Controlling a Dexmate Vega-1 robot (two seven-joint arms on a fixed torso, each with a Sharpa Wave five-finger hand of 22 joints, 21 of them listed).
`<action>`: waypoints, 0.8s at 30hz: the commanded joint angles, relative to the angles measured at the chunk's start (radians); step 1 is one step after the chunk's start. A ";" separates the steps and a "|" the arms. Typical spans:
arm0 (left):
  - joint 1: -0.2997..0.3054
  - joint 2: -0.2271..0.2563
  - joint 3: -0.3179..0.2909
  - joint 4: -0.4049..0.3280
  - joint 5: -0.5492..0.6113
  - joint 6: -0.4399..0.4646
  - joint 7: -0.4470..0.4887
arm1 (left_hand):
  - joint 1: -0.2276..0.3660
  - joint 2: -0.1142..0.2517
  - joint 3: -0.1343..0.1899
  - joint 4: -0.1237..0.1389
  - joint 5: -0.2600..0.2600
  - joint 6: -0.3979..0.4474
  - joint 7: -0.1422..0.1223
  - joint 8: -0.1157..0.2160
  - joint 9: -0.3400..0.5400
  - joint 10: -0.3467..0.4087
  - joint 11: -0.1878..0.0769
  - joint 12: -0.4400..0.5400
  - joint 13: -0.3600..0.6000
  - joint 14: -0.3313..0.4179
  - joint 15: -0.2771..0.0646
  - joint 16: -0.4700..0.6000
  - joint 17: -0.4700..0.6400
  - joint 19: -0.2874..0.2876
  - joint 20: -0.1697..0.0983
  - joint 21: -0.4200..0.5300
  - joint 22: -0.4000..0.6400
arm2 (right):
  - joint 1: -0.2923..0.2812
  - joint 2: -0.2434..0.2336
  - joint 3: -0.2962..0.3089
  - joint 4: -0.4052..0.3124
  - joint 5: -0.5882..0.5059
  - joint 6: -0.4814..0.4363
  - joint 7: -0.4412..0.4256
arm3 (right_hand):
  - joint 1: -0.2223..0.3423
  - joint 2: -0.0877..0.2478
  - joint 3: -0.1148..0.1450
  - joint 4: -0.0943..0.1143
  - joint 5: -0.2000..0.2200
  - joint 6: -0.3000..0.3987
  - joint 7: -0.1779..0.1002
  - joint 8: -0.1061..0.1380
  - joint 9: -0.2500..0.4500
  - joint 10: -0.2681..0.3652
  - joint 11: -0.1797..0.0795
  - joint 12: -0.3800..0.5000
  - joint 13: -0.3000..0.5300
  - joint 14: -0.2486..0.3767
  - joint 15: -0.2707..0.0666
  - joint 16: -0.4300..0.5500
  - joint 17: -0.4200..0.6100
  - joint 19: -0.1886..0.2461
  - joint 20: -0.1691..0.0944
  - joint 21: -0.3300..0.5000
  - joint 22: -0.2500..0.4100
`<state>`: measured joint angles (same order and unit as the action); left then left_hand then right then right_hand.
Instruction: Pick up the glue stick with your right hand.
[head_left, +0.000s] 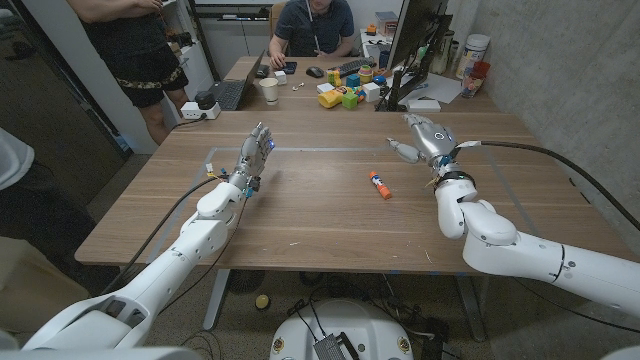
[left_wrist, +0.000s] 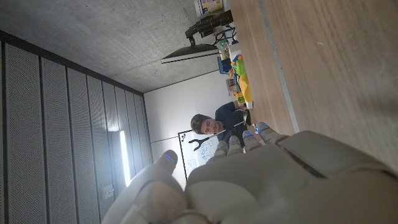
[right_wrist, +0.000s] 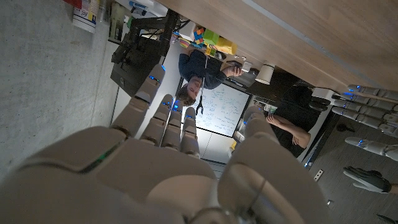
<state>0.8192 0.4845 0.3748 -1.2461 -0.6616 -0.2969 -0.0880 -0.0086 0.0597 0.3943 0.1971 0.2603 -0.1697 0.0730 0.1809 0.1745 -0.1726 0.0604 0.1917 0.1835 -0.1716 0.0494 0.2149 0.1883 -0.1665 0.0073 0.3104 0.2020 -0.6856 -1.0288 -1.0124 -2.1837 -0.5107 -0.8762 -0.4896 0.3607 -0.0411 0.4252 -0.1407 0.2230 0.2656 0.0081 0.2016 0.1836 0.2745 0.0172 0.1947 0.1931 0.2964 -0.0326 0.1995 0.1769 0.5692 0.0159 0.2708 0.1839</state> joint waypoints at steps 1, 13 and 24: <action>0.007 0.006 -0.006 -0.006 -0.004 0.001 0.002 | -0.001 0.125 -0.004 0.003 0.008 -0.089 0.006 0.003 0.003 -0.145 0.009 0.001 0.003 -0.211 0.003 -0.002 0.001 -0.072 0.007 0.000 0.003 | 0.069 0.033 -0.075 0.036 -0.031 0.027 0.078 | 0.021 -0.003 0.000 -0.011 0.012 0.002 -0.009 0.000 0.004 -0.010 -0.005 -0.005 0.004 0.002 -0.008 -0.004 0.002 0.015 -0.004 0.001 0.003; 0.002 0.001 -0.006 0.007 -0.007 -0.002 -0.005 | -0.001 0.125 -0.006 0.003 0.009 -0.088 0.006 0.003 0.003 -0.146 0.008 0.001 0.003 -0.211 0.003 -0.002 0.001 -0.071 0.006 -0.001 0.003 | 0.126 0.055 -0.124 0.073 -0.040 0.051 0.155 | 0.067 0.012 0.005 -0.019 0.022 0.011 -0.040 0.001 0.005 -0.003 -0.012 0.000 0.004 0.020 -0.012 0.002 0.003 0.042 -0.011 0.008 0.004; -0.005 0.000 -0.006 0.018 -0.007 -0.002 -0.010 | -0.001 0.125 -0.008 0.003 0.009 -0.088 0.005 0.003 0.003 -0.146 0.005 0.001 0.003 -0.211 0.003 -0.002 0.001 -0.072 0.006 -0.002 0.003 | 0.178 0.079 -0.180 0.124 -0.054 0.068 0.249 | 0.091 0.015 -0.007 -0.015 0.024 0.057 -0.050 0.014 0.007 0.001 -0.018 0.002 0.004 0.006 -0.005 -0.004 0.006 0.043 -0.004 0.004 0.005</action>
<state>0.8219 0.4873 0.3698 -1.2399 -0.6673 -0.2964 -0.0922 -0.0085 0.0598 0.3901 0.2013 0.2603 -0.1698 0.0730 0.1809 0.1745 -0.1726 0.0603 0.1917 0.1835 -0.1716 0.0495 0.2149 0.1882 -0.1665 0.0073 0.3105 0.2019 -0.5574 -0.9748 -1.1386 -2.1034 -0.5457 -0.8199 -0.3262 0.4379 -0.0289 0.4241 -0.1563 0.2383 0.3147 -0.0429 0.2109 0.1888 0.2732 0.0051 0.1916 0.1929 0.3037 -0.0397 0.1997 0.1794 0.6120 0.0090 0.2708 0.1838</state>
